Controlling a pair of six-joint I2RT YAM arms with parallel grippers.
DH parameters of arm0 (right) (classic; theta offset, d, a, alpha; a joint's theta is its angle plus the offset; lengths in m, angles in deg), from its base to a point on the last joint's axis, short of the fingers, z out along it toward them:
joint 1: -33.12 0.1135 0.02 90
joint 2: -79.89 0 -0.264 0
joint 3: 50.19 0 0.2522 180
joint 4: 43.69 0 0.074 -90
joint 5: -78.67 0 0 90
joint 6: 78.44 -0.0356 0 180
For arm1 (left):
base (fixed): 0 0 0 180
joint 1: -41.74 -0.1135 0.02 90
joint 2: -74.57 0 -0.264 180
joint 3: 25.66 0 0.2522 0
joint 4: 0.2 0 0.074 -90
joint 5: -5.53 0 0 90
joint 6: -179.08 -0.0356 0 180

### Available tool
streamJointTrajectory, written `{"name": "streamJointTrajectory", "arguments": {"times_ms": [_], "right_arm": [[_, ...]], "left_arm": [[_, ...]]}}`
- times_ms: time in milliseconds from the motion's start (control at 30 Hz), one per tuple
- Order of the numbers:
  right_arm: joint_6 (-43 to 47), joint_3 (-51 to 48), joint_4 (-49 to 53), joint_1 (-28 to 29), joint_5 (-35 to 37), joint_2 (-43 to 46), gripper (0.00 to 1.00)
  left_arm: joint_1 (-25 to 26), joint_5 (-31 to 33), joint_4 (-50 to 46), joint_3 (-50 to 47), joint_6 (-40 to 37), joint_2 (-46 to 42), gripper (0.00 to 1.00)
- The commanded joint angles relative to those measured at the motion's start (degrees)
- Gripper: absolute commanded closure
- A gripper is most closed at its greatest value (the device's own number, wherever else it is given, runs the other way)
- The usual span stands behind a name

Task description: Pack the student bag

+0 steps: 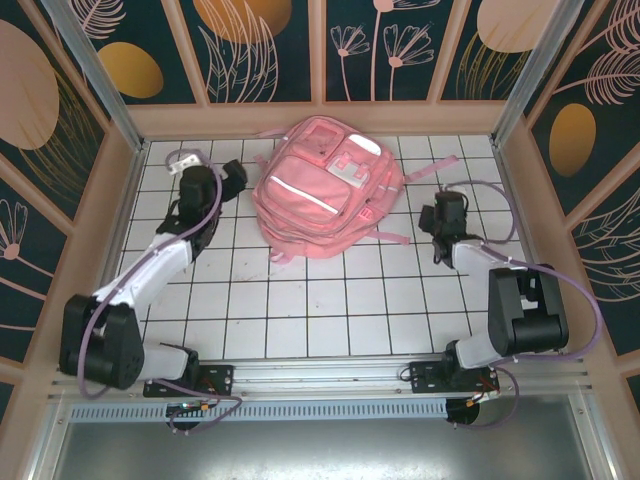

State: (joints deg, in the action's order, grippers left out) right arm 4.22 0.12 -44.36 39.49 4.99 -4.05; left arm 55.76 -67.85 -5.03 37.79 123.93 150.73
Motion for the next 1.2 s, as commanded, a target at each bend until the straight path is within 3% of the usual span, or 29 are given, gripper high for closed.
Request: {"name": "streamJointTrajectory", "arguments": {"times_ms": [0,133,233,400,467,600,700,900,1000,1033,1100,1167], "right_arm": [[0.65,-6.12,-20.84,-2.66,3.41,0.08,0.38],[4.04,-13.44,-39.26,-3.79,3.70,-2.75,0.37],[4.85,-15.51,-42.69,-5.20,-3.21,-3.06,0.37],[4.56,-22.40,-53.95,-7.97,-11.87,-2.44,0.01],[4.27,-24.87,-60.70,-8.32,-11.29,-4.33,0.01],[4.51,-24.34,-59.54,-7.47,-9.42,-4.26,0.01],[4.52,-24.23,-58.80,-7.42,-9.28,-4.06,0.01],[4.61,-24.28,-59.00,-7.34,-9.20,-4.11,0.01],[4.59,-24.25,-58.97,-7.33,-9.20,-4.07,0.01],[4.61,-24.31,-59.00,-7.34,-9.20,-4.11,0.01],[4.58,-24.27,-58.97,-7.30,-9.20,-4.11,0.01],[4.60,-24.27,-59.01,-7.23,-9.20,-4.11,0.01]], "left_arm": [[-1.37,16.51,5.18,-8.50,-14.33,-2.17,0.01],[-1.88,23.83,18.75,-17.93,-21.17,-2.02,0.01],[-2.65,24.84,24.58,-20.26,-24.18,0.73,0.01],[-3.52,25.47,42.72,-27.14,-27.99,7.21,0.01],[-3.81,23.65,48.05,-28.18,-30.01,8.04,0.01],[-5.31,17.17,60.91,-33.39,-32.25,9.90,0.01],[-6.94,12.95,63.76,-36.48,-30.83,8.31,0.01],[-7.17,11.58,67.58,-38.93,-30.90,7.69,0.01],[-8.78,6.85,69.48,-39.81,-30.12,9.93,0.01],[-9.09,6.50,77.92,-40.82,-31.21,13.50,0.01],[-9.18,5.50,66.68,-38.61,-30.04,9.71,0.01],[-9.19,5.99,72.73,-39.05,-30.84,12.54,0.01]]}}
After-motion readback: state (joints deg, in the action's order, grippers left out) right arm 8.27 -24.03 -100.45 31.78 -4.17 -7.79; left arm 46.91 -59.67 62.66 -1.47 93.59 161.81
